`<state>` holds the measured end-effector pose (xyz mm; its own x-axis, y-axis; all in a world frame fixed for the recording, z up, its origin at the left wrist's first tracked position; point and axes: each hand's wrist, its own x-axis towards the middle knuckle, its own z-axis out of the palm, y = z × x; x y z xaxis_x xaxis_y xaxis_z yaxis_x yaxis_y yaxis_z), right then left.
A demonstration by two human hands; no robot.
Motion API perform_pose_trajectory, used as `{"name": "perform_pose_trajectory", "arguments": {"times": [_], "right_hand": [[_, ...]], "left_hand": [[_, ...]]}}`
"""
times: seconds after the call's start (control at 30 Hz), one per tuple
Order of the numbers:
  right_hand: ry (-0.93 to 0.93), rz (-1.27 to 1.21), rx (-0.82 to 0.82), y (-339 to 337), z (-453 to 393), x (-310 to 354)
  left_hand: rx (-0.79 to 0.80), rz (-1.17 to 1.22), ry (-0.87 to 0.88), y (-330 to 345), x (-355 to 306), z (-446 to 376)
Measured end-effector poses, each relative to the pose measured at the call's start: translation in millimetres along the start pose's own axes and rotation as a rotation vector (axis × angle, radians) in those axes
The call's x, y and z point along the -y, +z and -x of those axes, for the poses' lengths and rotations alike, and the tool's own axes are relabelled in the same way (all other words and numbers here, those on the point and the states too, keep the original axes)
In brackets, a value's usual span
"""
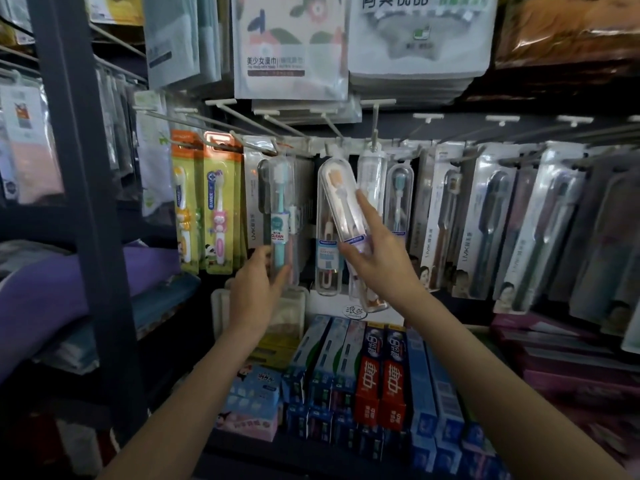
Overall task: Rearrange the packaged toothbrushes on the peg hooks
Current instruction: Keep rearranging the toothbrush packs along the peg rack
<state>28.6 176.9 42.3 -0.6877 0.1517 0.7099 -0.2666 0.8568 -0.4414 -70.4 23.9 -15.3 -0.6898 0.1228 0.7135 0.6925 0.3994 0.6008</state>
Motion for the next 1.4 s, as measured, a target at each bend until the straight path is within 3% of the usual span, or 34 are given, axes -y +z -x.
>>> {"name": "perform_pose_trajectory", "arguments": {"times": [0.2,0.33,0.47,0.7,0.87,1.1,1.3,1.4], "right_hand": [[-0.032,0.074,-0.023,4,12,-1],[0.075,0.033,-0.307,-17,13,-22],[0.303,0.096,-0.233,-16,-11,-59],[0.484,0.085,-0.245,-4,-43,-75],[0.484,0.073,-0.248,-1,-48,-77],[0.475,-0.230,-0.320,-12,-40,-63],[0.327,-0.311,-0.340,-20,16,-41],[0.213,-0.236,-0.380,-26,45,-41]], "left_hand": [[0.010,0.040,-0.030,-4,-5,1],[0.038,0.025,-0.072,-5,-7,0],[0.026,-0.021,-0.095,-1,-13,0],[-0.007,-0.084,-0.107,4,-14,3],[-0.007,-0.094,-0.094,2,-11,2],[0.002,-0.068,-0.066,3,-9,1],[-0.011,-0.099,-0.066,1,-15,6],[-0.011,-0.110,-0.063,-1,-16,7]]}}
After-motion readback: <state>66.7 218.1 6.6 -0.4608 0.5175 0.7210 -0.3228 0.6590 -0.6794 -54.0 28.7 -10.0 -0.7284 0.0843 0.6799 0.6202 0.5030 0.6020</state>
